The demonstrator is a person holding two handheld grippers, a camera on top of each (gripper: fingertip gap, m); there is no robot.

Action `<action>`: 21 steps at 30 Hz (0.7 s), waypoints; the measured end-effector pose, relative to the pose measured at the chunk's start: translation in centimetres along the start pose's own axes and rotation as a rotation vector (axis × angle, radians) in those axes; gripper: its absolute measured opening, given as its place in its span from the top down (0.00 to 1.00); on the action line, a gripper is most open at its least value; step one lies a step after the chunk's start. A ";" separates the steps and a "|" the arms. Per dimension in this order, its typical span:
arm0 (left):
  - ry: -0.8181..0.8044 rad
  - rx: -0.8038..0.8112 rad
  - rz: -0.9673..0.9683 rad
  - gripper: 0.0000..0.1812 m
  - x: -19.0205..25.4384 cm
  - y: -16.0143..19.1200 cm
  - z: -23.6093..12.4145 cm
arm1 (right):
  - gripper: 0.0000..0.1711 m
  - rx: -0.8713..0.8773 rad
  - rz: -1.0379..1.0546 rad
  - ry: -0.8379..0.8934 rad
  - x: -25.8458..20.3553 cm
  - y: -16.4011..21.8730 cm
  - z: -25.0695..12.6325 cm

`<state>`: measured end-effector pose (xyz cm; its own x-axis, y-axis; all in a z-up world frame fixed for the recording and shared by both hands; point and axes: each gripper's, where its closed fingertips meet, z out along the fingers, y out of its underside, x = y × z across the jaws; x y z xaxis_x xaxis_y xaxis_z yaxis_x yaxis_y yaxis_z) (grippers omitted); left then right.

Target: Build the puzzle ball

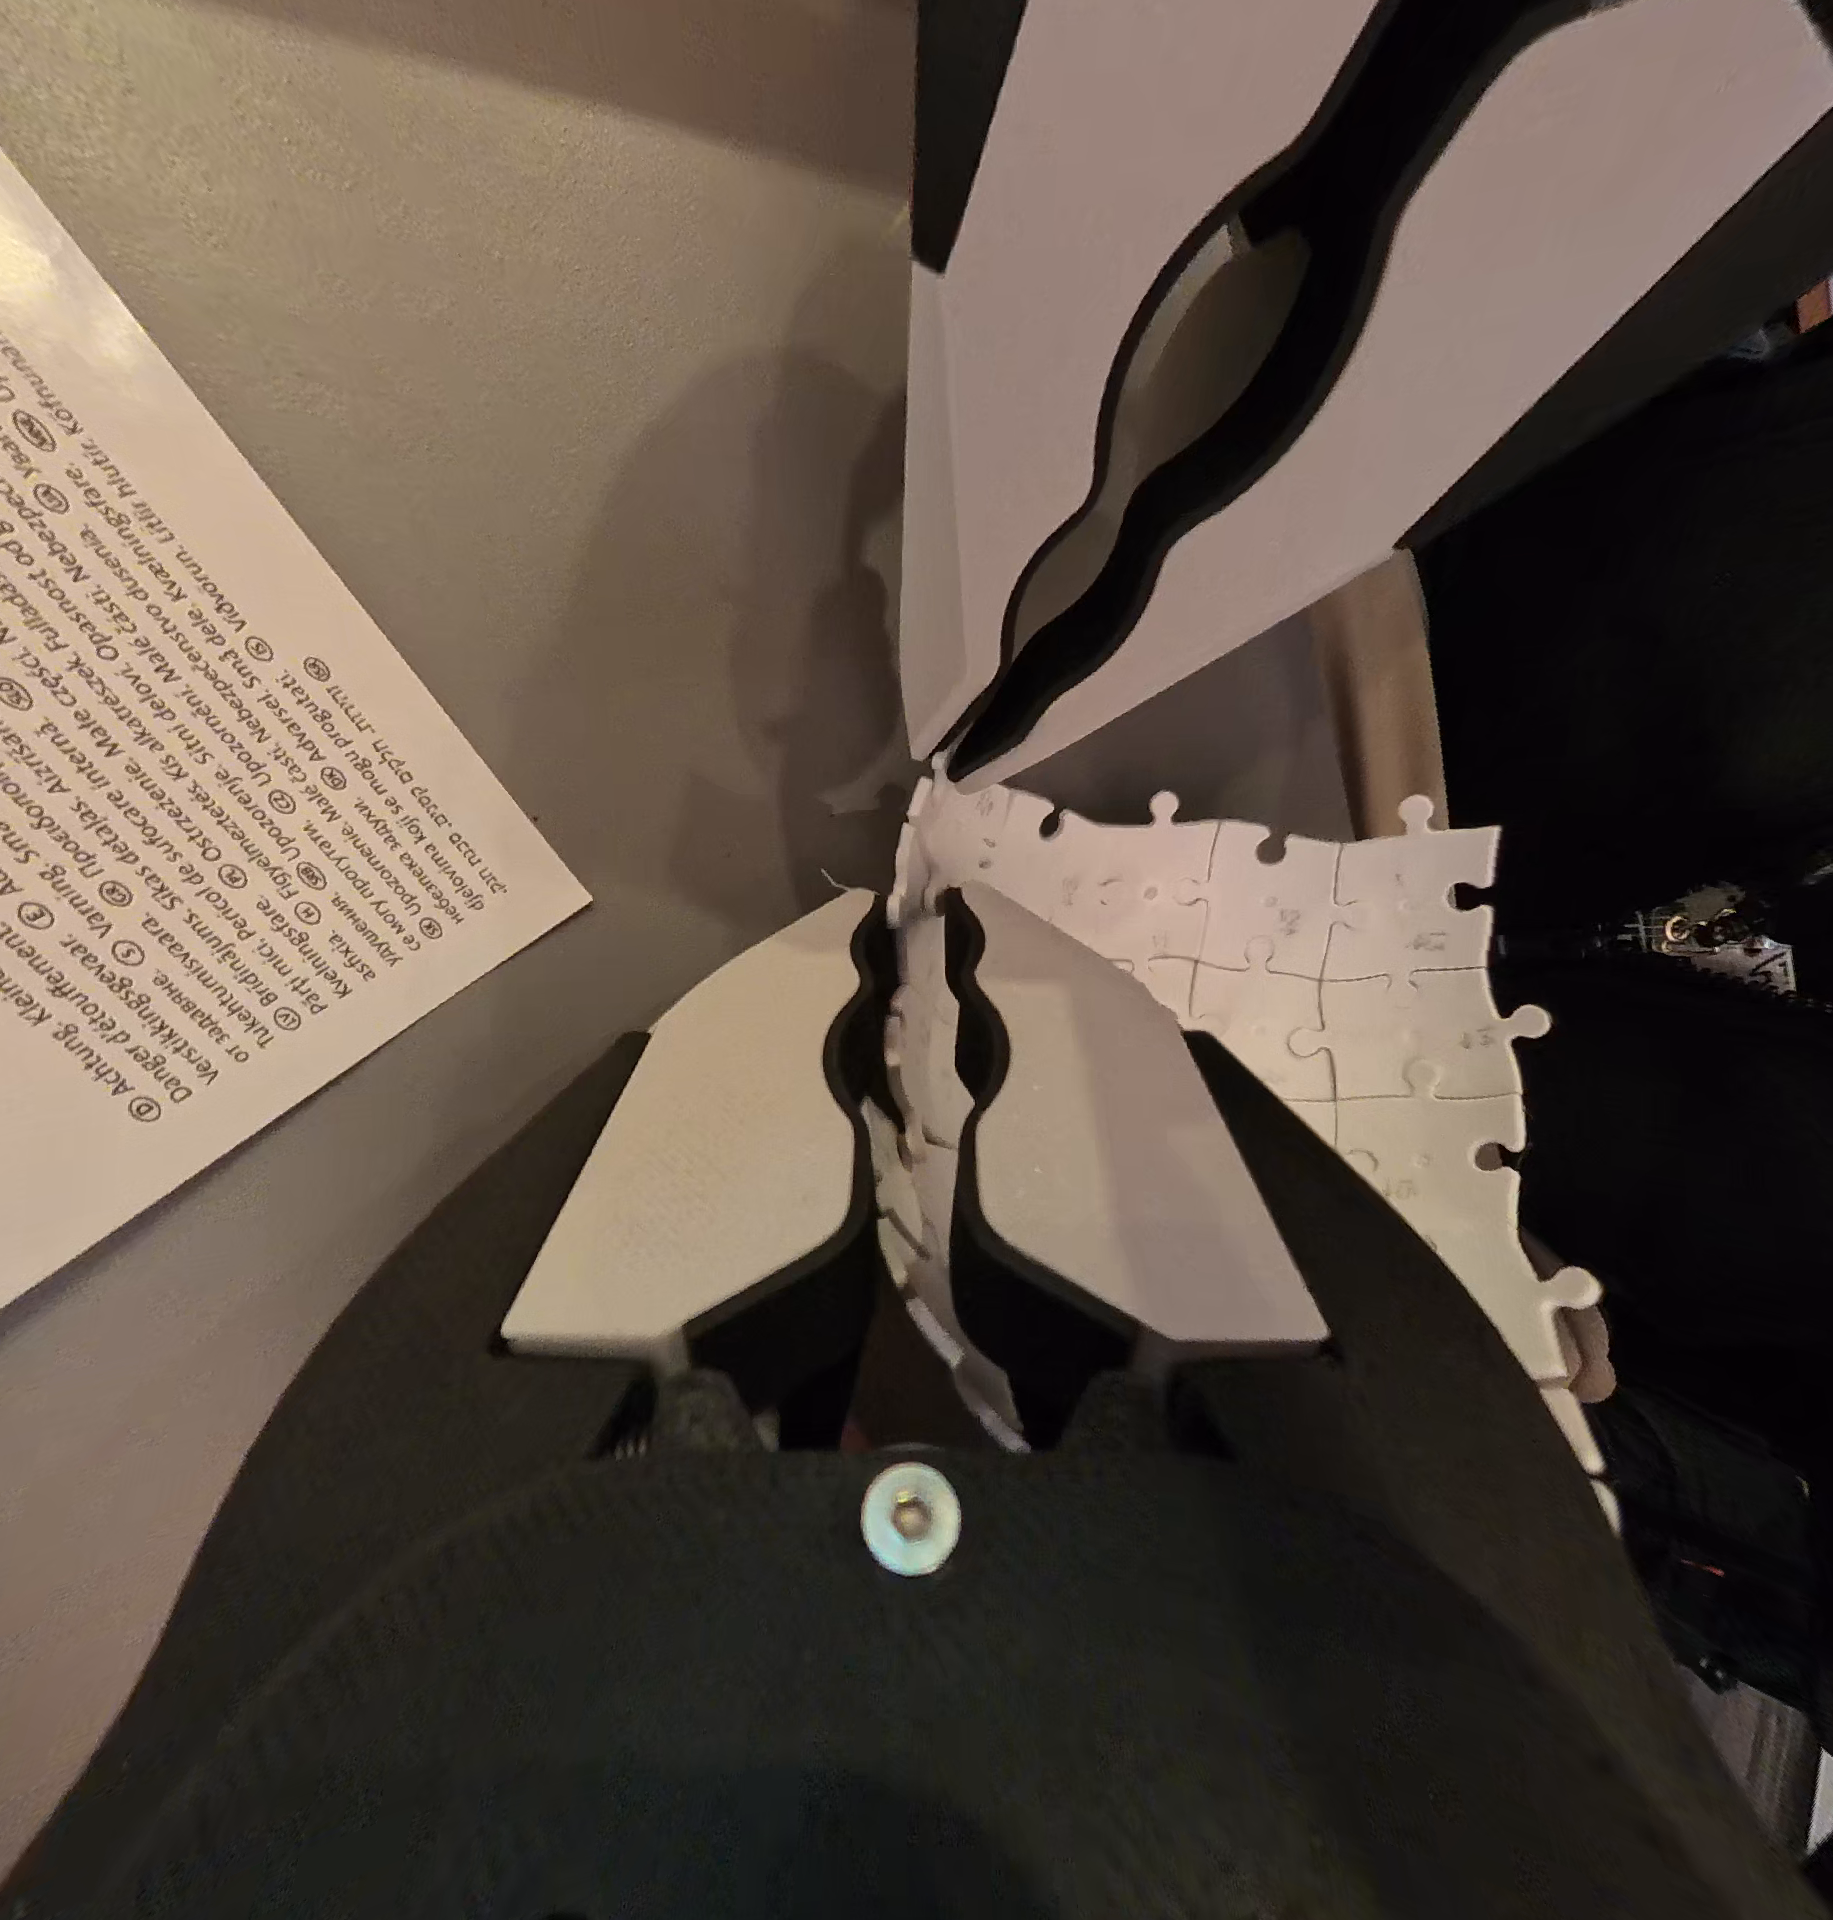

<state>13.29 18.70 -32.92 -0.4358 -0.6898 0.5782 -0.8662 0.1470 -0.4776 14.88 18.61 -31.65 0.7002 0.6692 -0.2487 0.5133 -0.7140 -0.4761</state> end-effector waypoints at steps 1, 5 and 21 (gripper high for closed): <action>0.001 -0.001 0.000 0.95 0.0 0.0 0.0 | 1.00 -0.003 -0.003 0.001 0.0 0.0 0.1; 0.003 -0.004 -0.002 0.96 0.0 0.0 0.0 | 1.00 -0.008 -0.008 0.007 0.0 0.0 0.1; -0.061 0.055 0.034 0.97 -0.1 0.0 -1.0 | 0.85 0.088 0.070 -0.004 0.1 -0.5 0.3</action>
<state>13.11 19.42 -32.30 -0.4477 -0.7273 0.5202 -0.8357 0.1333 -0.5328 14.57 19.13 -31.69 0.7308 0.6192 -0.2873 0.4176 -0.7385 -0.5294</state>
